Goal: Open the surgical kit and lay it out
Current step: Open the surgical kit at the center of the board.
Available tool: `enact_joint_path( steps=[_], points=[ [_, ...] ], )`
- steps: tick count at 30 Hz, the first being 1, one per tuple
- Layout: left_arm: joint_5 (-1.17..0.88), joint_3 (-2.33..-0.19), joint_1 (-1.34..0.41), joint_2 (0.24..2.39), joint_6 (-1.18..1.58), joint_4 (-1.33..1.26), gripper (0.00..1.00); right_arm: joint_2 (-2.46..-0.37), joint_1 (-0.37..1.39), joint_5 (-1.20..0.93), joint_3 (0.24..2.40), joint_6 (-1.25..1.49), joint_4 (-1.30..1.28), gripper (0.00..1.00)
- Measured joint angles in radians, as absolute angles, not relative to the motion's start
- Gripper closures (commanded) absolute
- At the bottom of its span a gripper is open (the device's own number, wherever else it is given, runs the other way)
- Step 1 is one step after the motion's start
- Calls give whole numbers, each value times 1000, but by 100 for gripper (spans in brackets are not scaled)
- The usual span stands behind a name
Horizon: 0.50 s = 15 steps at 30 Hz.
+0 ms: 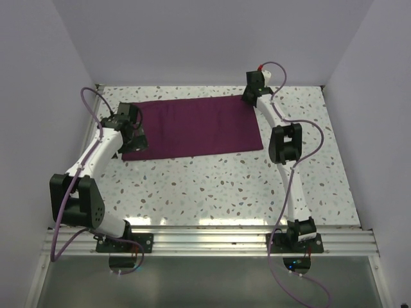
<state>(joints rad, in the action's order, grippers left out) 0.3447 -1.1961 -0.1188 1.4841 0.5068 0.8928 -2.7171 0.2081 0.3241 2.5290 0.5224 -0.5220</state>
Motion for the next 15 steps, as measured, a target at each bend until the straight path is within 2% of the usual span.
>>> enact_joint_path(
  steps=[6, 12, 15],
  points=[
    [345, -1196, -119, 1497, 506, 892, 0, -2731, 208, 324, 2529, 522, -518, 60],
    [346, -1196, -119, 1497, 506, 892, 0, -2732, 208, 324, 2529, 520, -523, 75],
    [346, -1196, -119, 1497, 505, 892, 0, -2734, 207, 324, 2529, 515, -524, 87]
  ],
)
